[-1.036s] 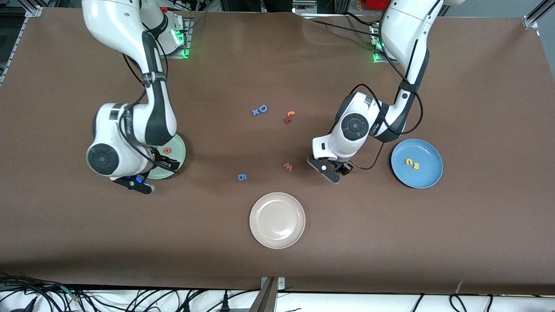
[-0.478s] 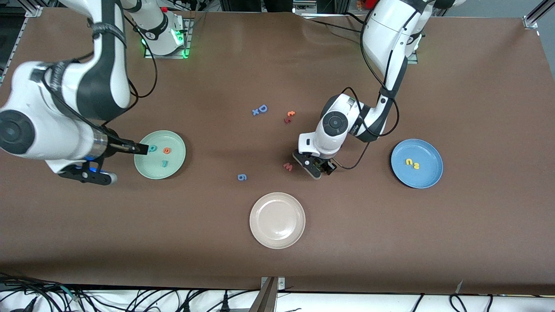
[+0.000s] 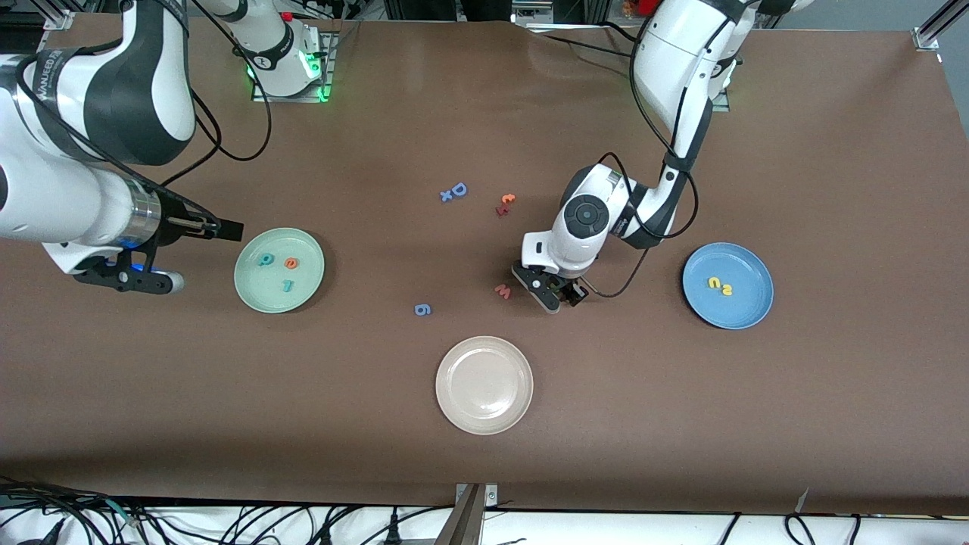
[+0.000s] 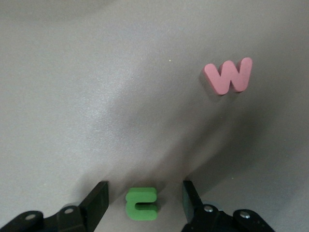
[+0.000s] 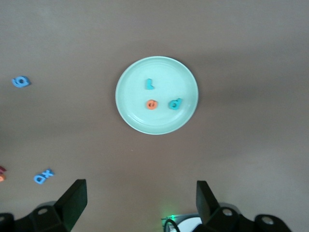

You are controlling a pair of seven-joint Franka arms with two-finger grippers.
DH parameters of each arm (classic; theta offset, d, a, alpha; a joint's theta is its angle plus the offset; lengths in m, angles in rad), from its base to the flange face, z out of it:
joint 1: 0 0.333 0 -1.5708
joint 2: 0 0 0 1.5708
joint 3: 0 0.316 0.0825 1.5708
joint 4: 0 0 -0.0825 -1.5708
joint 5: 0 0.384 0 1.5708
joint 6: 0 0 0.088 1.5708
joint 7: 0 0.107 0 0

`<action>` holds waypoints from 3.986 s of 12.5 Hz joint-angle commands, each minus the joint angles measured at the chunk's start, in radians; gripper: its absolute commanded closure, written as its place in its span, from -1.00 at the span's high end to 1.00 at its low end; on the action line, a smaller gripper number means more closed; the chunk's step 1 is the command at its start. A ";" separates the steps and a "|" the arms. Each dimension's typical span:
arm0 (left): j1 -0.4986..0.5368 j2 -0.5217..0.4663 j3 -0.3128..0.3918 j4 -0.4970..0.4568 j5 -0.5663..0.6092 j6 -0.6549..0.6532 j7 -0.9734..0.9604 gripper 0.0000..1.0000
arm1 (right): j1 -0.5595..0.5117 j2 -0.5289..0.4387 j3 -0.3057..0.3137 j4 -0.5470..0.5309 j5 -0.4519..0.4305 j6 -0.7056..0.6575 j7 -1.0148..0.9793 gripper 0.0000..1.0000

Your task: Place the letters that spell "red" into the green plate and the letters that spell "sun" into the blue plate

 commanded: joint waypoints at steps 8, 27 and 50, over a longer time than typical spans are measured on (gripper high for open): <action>0.004 0.002 0.018 -0.051 0.022 0.010 0.037 0.22 | -0.650 -0.434 0.591 -0.329 -0.254 0.197 -0.128 1.00; 0.014 -0.043 0.018 -0.039 0.005 0.009 0.022 0.06 | -0.707 -0.482 0.681 -0.361 -0.236 0.253 -0.126 1.00; 0.077 -0.119 0.025 -0.035 0.007 -0.040 0.070 -0.69 | -0.678 -0.436 0.654 -0.326 -0.237 0.257 -0.123 1.00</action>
